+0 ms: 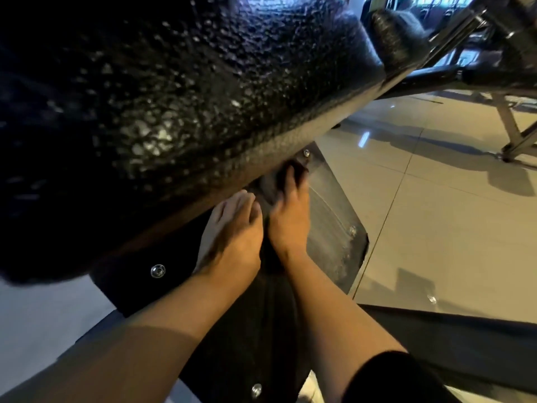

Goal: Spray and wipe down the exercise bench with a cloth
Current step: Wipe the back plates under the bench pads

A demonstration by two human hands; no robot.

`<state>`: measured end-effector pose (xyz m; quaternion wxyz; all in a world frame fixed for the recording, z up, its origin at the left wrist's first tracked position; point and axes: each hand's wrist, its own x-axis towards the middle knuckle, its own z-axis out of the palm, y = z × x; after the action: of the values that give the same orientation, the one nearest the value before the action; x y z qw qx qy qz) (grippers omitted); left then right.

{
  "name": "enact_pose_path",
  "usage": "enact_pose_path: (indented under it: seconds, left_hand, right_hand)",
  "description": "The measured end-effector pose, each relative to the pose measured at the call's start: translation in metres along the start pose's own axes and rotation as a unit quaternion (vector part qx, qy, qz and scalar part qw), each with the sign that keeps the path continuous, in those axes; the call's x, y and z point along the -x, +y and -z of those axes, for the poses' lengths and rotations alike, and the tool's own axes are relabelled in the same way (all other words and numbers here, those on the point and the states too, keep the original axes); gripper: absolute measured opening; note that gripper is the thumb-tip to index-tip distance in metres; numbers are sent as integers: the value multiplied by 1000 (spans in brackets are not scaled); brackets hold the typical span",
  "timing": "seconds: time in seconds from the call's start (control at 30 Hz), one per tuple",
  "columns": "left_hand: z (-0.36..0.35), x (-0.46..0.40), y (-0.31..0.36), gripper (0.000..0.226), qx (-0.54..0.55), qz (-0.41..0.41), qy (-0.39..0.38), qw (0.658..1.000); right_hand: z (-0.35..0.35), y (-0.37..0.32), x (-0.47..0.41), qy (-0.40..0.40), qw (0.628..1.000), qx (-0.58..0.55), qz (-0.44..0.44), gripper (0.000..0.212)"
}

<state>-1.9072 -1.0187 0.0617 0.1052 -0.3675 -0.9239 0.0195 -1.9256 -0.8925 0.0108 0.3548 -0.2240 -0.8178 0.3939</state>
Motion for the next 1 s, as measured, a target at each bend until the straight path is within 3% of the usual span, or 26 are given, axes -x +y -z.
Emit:
enact_pose_path:
  seconds: [0.03, 0.1, 0.13, 0.23, 0.3, 0.4, 0.47, 0.53, 0.6, 0.67, 0.73, 0.8, 0.83, 0.9, 1.0]
  left_hand:
    - [-14, 3, 0, 56, -45, -35, 43, 997]
    - [-12, 19, 6, 60, -108, -67, -19, 992]
    - [-12, 27, 9, 63, -124, -79, -12, 989]
    - [-2, 45, 9, 70, -142, -90, -10, 986]
    - [-1, 62, -9, 68, -138, -73, 20, 988]
    - [11, 80, -36, 62, -104, -49, 53, 992]
    - [13, 93, -51, 57, -63, -61, 67, 994]
    - [18, 110, -56, 48, -45, -41, 65, 996]
    - [14, 126, -54, 49, -30, -53, 78, 995]
    - [14, 140, -51, 54, -25, -61, 53, 996]
    - [12, 152, -51, 60, -47, -64, 52, 995]
    - [18, 162, -48, 77, -53, -74, 5, 996]
    - [23, 169, -47, 86, -69, -74, -35, 994]
    - [26, 181, -52, 91, -99, -46, -71, 991]
    - [35, 189, -58, 85, -68, 34, -74, 994]
  right_hand:
    - [11, 24, 17, 23, 998, 4, -61, 58]
    - [37, 69, 64, 48, 977, 38, -206, 57]
    - [45, 81, 81, 62, 961, 44, -265, 54]
    - [36, 67, 94, 85, 932, -39, -349, 49]
    - [25, 23, 83, 97, 949, -27, -299, 48]
    - [-13, -50, 74, 59, 989, -45, -127, 49]
    - [-31, -83, 83, 30, 997, -77, 4, 49]
    - [-30, -86, 98, -10, 996, -59, 62, 50]
    - [-20, -57, 124, -21, 999, -37, 33, 52]
    - [-1, -19, 163, 20, 996, -18, -82, 53]
    - [14, 11, 197, 63, 970, 7, -233, 52]
    - [20, 15, 209, 94, 931, -5, -353, 51]
    - [17, 2, 206, 95, 925, -42, -365, 50]
    - [2, -43, 195, 80, 953, -110, -269, 50]
    - [-34, -118, 182, 18, 992, -64, -107, 55]
